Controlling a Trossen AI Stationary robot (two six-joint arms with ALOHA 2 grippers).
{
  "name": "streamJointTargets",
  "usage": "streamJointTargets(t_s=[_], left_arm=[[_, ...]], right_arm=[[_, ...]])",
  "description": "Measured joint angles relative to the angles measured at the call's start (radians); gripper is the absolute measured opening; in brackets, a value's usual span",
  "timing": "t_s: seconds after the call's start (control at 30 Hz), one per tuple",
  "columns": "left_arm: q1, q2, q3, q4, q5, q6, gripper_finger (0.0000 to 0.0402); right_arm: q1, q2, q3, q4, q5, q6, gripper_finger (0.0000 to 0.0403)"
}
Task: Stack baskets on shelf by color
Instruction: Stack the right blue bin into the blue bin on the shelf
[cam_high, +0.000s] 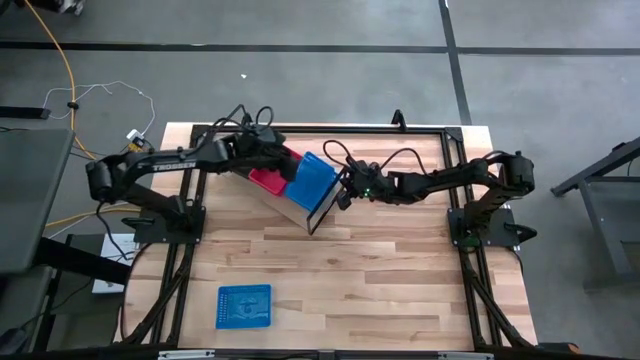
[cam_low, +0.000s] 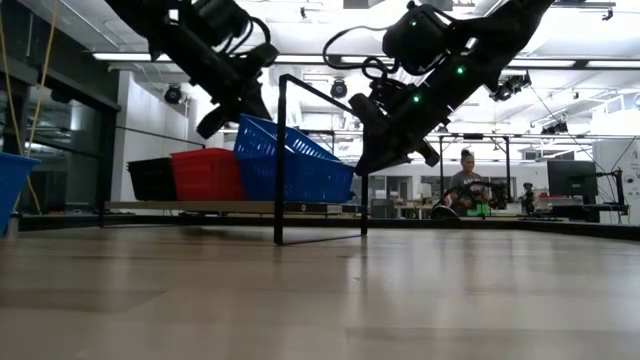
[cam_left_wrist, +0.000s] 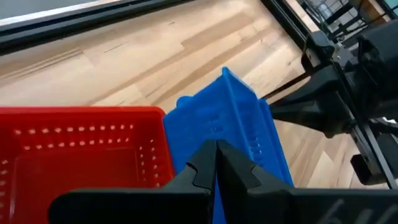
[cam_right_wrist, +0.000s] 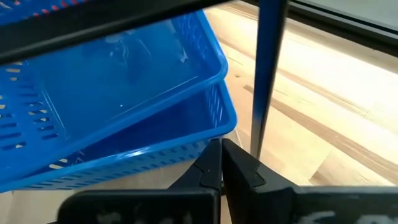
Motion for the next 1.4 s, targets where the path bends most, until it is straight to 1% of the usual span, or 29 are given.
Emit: streamJointTargets(t_s=[0.27, 0.43, 0.73, 0.97, 1.07, 1.2, 1.27, 1.4], left_arm=[[0.000, 0.054, 0.000, 0.040, -0.001, -0.022, 0.0000], [-0.006, 0.078, 0.000, 0.079, 0.033, -0.023, 0.0000], [-0.028, 0.079, 0.000, 0.115, 0.035, 0.004, 0.0000], [-0.065, 0.079, 0.000, 0.106, 0.034, 0.005, 0.0000], [-0.087, 0.079, 0.000, 0.106, 0.015, 0.005, 0.0000], [-0.107, 0.079, 0.000, 0.106, -0.041, 0.013, 0.0000], [-0.106, 0.070, -0.001, 0.107, -0.053, 0.013, 0.0000], [-0.069, 0.014, -0.001, 0.114, -0.053, 0.013, 0.0000]], right_arm=[[0.000, 0.000, 0.000, 0.000, -0.007, 0.006, 0.0000], [0.000, 0.000, 0.000, 0.001, -0.008, 0.005, 0.0000], [0.000, 0.001, -0.001, 0.012, -0.008, 0.005, 0.0000], [0.000, 0.002, -0.002, 0.022, -0.006, 0.004, 0.0000], [0.000, 0.002, -0.003, 0.021, -0.003, 0.004, 0.0000], [0.000, 0.002, -0.003, 0.022, -0.003, 0.011, 0.0000], [0.000, 0.002, -0.003, 0.025, -0.004, 0.029, 0.0000], [0.000, 0.002, -0.002, 0.039, -0.009, 0.041, 0.0000]])
